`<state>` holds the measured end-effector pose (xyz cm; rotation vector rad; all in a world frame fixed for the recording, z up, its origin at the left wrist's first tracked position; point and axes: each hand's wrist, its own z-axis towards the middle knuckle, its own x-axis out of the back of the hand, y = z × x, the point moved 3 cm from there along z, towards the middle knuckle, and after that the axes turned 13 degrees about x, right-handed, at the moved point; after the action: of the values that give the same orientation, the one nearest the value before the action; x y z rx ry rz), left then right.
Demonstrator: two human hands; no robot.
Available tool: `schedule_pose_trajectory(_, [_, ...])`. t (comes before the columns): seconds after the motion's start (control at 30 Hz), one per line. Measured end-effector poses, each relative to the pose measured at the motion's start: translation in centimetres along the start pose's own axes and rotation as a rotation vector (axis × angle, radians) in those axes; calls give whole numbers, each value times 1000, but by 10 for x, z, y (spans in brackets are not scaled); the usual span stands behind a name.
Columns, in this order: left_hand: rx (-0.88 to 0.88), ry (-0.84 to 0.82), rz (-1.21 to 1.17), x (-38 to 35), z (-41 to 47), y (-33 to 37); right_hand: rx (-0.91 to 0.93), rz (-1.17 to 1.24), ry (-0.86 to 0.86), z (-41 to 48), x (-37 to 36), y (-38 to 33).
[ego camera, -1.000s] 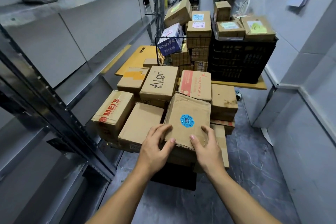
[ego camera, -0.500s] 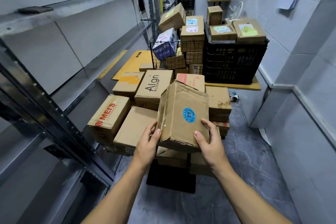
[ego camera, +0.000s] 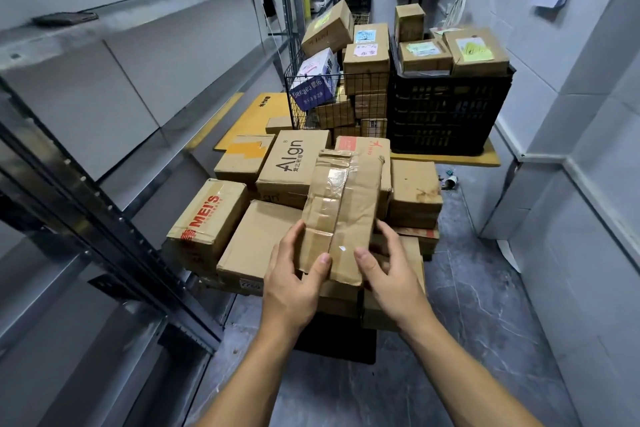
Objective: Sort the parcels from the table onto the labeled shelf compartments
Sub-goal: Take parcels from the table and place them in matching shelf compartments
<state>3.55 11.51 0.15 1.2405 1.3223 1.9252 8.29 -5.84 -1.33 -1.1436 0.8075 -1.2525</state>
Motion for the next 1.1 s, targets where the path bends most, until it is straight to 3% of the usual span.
schedule_pose_trajectory(0.1, [-46,-49,16,-4,-2,2,40,-28,96,-1,-2,3])
schedule_pose_trajectory(0.17, [-12,-122,-97,-4,-1,0,52,-1,146,3,3,4])
schedule_pose_trajectory(0.27, [61,-117,-252,1,5,-5,29,167,144,5,5,9])
schedule_pose_trajectory(0.4, [184,-53,-243,5,13,-14,-52,412,193,1,4,18])
schedule_pose_trajectory(0.57, [314,-175,-336,8,10,-19,-98,600,123,-1,4,19])
schedule_pose_trajectory(0.7, [254,-128,-313,15,0,-15,-49,465,101,-4,4,16])
schedule_pose_trajectory(0.9, [146,-35,-243,32,-19,-16,150,-17,13,-13,15,9])
schedule_pose_trajectory(1.1, [98,88,-94,47,-40,-17,144,-50,-51,-20,7,-12])
